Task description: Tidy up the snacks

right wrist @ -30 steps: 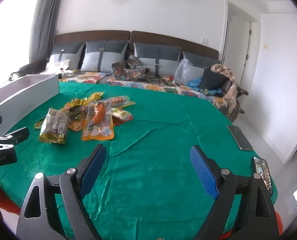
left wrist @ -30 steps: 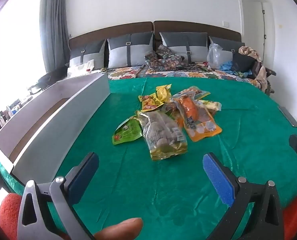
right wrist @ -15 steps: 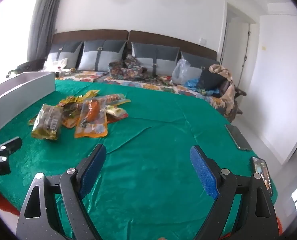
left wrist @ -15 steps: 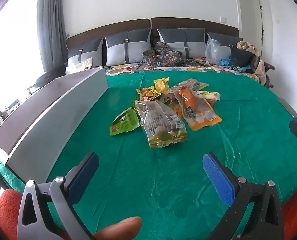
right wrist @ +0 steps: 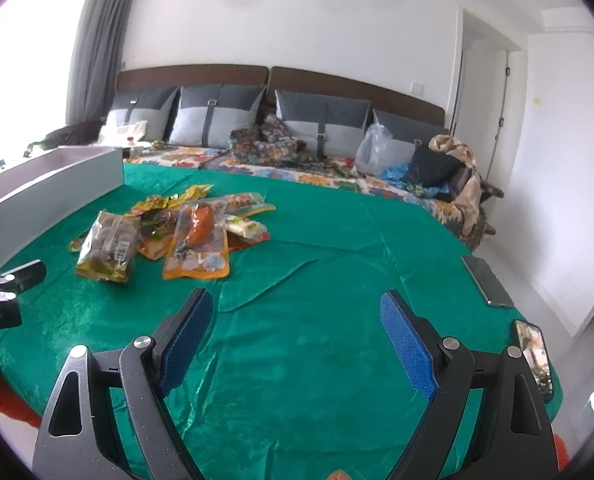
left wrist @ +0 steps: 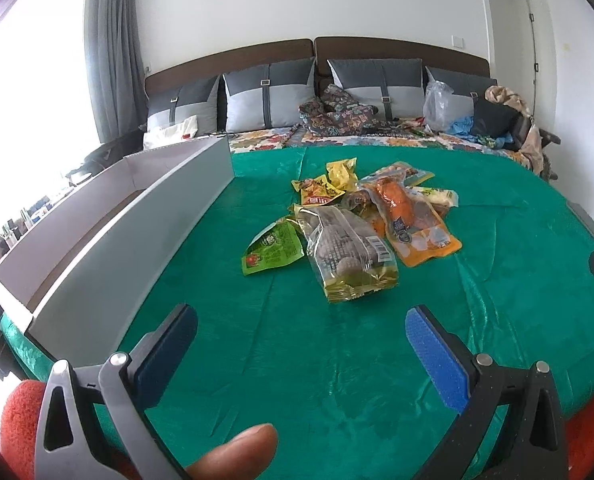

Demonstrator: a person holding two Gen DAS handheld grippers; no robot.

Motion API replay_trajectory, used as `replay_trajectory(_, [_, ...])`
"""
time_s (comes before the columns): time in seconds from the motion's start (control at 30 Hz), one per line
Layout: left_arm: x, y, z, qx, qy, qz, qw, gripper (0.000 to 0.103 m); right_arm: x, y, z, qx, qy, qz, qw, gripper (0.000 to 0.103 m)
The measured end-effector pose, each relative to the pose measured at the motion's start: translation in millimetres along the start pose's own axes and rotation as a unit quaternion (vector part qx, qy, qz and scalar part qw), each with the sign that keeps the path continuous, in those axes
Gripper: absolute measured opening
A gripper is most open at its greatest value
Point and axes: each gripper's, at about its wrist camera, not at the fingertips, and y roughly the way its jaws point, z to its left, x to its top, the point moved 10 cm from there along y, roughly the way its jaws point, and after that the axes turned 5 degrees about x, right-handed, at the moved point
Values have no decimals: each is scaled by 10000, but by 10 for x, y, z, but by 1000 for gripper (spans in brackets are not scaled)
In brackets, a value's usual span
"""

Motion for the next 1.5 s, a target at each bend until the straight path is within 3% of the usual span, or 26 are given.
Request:
replay_trajectory(0.67, [-83, 79, 106, -47, -28, 410, 9991, 103, -34, 39, 108, 125, -163, 20, 9998, 88])
replay_trajectory(1.5, [-107, 122, 169, 259, 129, 422, 9987, 103, -53, 51, 127, 154, -195, 57, 9997, 88])
